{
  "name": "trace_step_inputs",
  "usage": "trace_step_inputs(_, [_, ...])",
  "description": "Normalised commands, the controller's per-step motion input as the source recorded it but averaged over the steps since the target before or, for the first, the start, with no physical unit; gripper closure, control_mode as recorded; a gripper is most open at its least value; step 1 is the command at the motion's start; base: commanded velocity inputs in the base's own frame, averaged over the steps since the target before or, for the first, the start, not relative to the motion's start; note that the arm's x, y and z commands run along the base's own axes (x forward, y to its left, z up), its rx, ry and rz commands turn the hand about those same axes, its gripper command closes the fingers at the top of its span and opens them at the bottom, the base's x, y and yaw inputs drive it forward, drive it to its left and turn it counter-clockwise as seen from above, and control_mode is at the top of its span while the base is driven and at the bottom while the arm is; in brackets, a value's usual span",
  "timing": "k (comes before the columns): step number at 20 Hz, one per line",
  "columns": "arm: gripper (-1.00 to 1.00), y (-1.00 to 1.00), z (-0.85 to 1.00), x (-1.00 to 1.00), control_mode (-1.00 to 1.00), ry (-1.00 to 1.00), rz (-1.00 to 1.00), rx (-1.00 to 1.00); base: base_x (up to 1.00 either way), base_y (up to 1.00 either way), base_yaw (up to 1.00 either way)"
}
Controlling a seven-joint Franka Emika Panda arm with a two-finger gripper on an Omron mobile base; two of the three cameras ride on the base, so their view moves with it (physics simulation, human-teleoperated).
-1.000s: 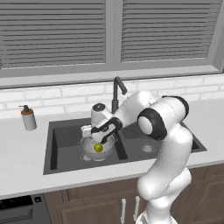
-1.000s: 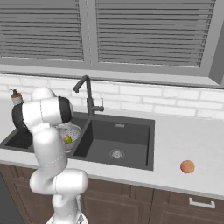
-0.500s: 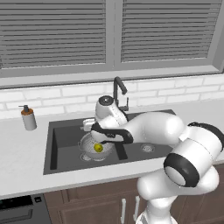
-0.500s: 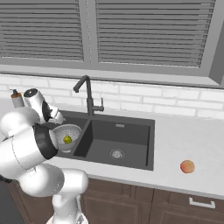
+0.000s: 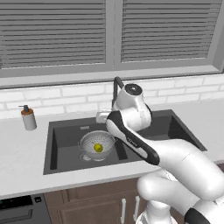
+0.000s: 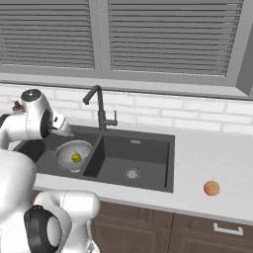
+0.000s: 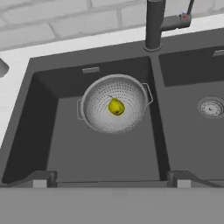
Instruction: Put the colander in the sink, put the pear, peach in the colander, and turn on the sink faucet and pour water over the colander.
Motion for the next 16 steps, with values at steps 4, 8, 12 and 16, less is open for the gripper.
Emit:
trace_step_inputs(4, [-1.00,-0.78,1.00,-0.89,-1.00,-0.03,0.00,0.02,0.00,0.00,0.00])
trace_step_inputs(8, [-1.00,-0.94,0.84,-0.86,-1.00,-0.03,0.00,0.00,0.00,0.00,0.00])
trace_step_inputs(12, [-1.00,-1.00,0.52,-0.60,-1.00,-0.03,0.00,0.00,0.00,0.00,0.00])
trace_step_inputs(16, [-1.00,-1.00,0.07,-0.33,-1.00,0.00,-0.02,-0.03,0.00,0.00,0.00])
